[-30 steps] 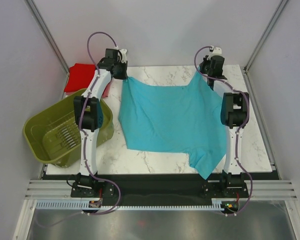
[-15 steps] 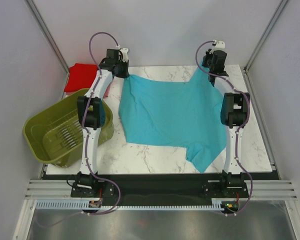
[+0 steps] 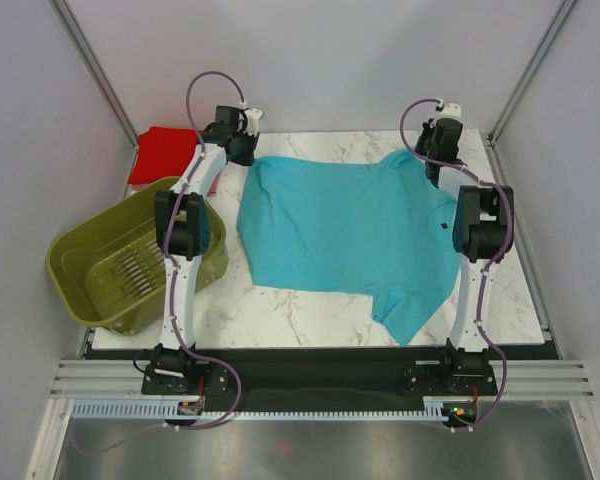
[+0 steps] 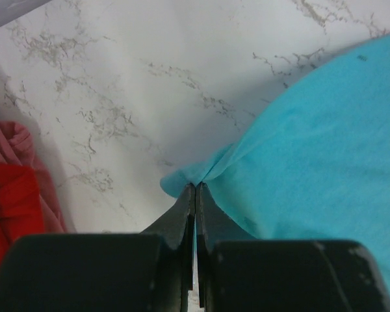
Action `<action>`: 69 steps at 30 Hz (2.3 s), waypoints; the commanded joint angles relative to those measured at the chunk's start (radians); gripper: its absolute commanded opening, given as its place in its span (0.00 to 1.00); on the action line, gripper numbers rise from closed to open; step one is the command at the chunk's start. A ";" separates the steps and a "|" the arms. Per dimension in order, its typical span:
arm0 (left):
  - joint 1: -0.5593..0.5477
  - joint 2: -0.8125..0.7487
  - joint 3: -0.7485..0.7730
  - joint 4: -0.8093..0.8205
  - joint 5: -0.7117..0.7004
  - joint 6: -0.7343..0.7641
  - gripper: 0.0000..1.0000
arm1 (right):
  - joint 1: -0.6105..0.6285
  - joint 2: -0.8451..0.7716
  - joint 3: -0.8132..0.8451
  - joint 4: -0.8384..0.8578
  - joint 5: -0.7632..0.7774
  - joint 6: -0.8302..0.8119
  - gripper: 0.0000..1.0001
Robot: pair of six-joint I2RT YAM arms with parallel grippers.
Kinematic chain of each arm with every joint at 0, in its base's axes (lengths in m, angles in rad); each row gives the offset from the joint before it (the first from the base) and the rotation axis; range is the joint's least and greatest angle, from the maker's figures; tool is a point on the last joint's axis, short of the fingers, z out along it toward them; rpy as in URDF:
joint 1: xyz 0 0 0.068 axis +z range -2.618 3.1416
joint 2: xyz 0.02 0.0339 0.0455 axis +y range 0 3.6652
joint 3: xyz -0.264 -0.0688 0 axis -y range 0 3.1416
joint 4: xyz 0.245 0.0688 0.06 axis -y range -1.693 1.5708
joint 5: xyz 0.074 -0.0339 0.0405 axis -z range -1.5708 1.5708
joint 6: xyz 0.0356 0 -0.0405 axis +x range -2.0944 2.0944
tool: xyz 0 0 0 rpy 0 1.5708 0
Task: Fold and stack the t-shirts
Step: Flatten the tshirt out, then fold the tshirt
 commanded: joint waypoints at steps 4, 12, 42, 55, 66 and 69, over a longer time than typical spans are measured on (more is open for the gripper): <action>-0.006 -0.136 -0.065 0.027 -0.046 0.148 0.02 | -0.005 -0.204 -0.106 0.063 0.079 -0.001 0.00; -0.011 -0.203 -0.132 0.026 -0.049 0.145 0.02 | -0.009 -0.374 -0.295 0.047 0.119 0.019 0.00; -0.067 -0.387 -0.497 0.024 -0.124 0.166 0.02 | -0.035 -0.717 -0.753 -0.148 0.139 0.277 0.00; -0.078 -0.398 -0.551 0.026 -0.175 0.144 0.02 | -0.038 -0.784 -0.878 -0.213 0.202 0.281 0.00; -0.075 -0.430 -0.557 0.026 -0.226 0.116 0.02 | -0.058 -0.826 -0.881 -0.230 0.204 0.249 0.00; -0.078 -0.429 -0.574 0.024 -0.217 0.113 0.02 | -0.058 -0.829 -0.885 -0.240 0.193 0.255 0.00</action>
